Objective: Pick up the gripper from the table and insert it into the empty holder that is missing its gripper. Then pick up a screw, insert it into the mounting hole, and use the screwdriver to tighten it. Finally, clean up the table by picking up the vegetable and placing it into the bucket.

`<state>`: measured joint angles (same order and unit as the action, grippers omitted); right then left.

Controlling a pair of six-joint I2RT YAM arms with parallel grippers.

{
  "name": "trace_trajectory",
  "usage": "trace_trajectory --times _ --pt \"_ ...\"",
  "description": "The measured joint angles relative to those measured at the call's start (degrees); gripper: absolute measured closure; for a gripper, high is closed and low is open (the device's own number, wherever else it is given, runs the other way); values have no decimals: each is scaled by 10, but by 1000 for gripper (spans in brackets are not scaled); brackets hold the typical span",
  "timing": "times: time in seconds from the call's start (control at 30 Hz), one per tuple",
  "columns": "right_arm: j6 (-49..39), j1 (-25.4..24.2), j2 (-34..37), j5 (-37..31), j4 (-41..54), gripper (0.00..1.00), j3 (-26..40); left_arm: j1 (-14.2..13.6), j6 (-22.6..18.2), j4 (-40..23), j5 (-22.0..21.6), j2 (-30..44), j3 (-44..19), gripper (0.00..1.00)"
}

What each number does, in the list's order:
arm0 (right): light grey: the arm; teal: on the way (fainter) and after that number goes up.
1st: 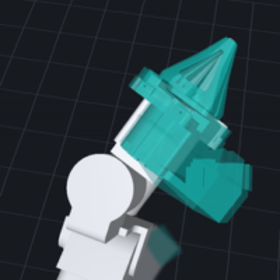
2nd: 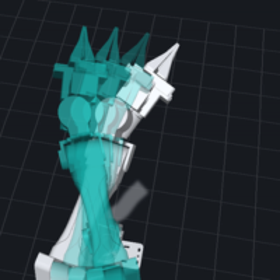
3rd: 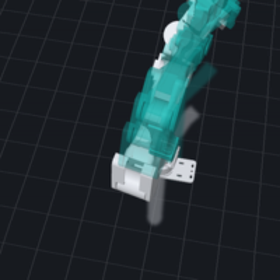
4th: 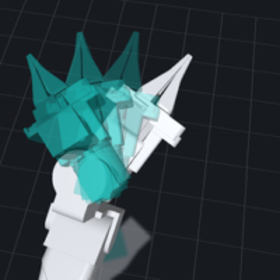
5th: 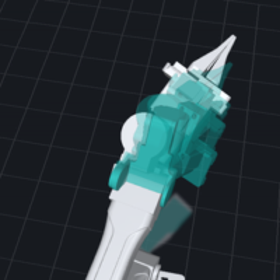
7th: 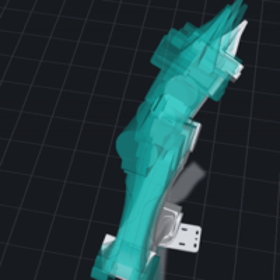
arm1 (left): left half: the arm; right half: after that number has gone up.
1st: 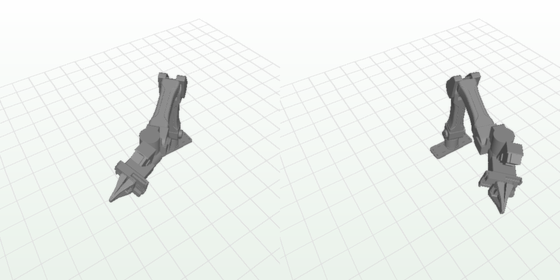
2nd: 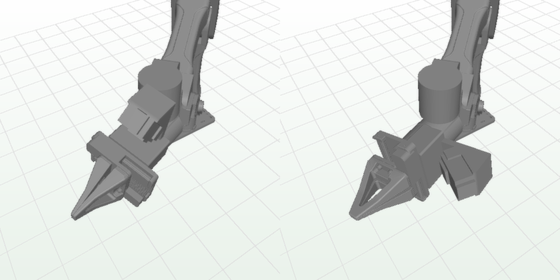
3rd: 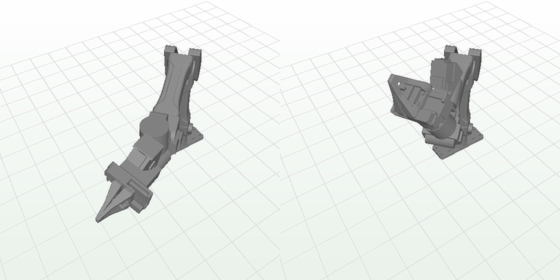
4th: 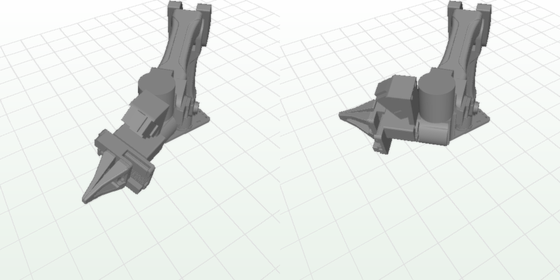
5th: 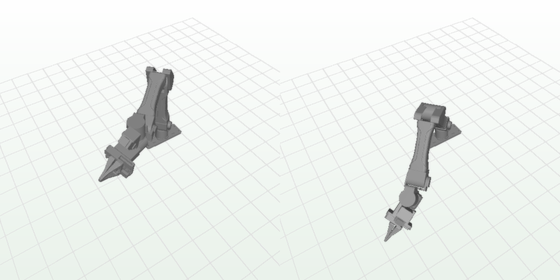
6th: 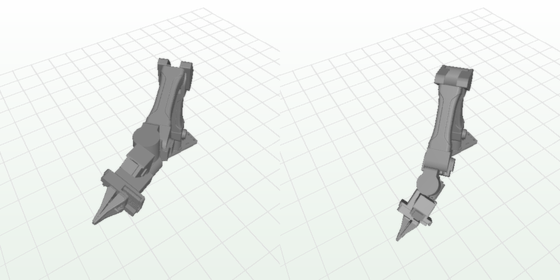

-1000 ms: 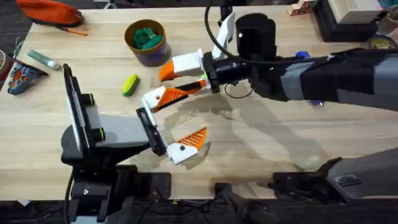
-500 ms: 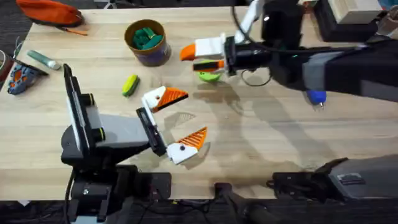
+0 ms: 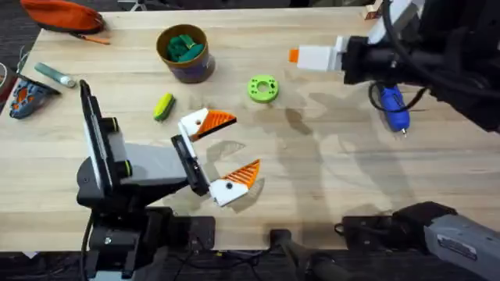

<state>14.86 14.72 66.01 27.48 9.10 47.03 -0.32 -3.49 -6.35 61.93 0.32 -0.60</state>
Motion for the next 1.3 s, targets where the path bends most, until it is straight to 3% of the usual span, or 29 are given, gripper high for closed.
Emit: trace_trajectory --times 0.2,0.43,1.0,1.17,1.3 --pt "-112 0 -15 -78 46 67 0 0 0 0 0 0 0 14" --pt "-211 0 -15 -102 47 70 0 0 0 0 0 0 0 14" --pt "-262 0 -15 -109 116 11 4 0 0 0 0 0 0 15" --pt "-282 0 11 -112 159 12 54 0 0 0 0 0 0 15" --pt "-311 3 75 -112 222 18 132 0 0 0 0 0 0 15"
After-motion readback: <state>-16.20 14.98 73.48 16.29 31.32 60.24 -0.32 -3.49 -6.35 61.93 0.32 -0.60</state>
